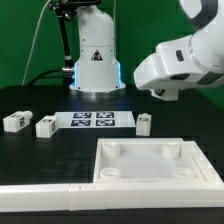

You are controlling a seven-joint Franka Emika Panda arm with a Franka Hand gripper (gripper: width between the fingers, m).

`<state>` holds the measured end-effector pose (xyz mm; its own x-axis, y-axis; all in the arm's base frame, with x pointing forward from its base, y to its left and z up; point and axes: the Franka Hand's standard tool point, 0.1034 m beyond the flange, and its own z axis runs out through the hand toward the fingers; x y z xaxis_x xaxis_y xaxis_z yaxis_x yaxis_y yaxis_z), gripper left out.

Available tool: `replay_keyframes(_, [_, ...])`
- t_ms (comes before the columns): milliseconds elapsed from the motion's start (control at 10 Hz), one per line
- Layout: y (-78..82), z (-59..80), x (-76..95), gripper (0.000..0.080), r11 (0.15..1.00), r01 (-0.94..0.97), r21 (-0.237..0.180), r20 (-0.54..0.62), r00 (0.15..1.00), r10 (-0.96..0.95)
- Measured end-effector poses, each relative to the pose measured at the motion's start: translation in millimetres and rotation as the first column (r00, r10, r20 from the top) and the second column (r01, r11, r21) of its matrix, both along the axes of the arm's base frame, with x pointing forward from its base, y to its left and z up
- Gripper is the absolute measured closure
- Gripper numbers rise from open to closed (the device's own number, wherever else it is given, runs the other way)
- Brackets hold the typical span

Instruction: Assemble one leg

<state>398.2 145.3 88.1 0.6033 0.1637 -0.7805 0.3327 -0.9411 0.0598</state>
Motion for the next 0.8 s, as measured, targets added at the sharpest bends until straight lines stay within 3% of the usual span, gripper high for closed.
replay_keyframes(200, [3.0,-10.1,3.6,0.0506,1.0,0.0,0.023,0.046,0.999,-0.001])
replay_keyframes(500, [7.2,-8.6,12.0,0.0506,0.992,-0.027,0.121,0.301,0.953,-0.011])
replay_keyframes(600, [3.6,-4.0,16.1,0.0506,0.987,-0.06,0.152,0.328,0.944,0.007])
replay_keyframes(800, [3.0,9.6,44.4,0.0506,0.972,-0.095,0.217,0.508,0.861,-0.029])
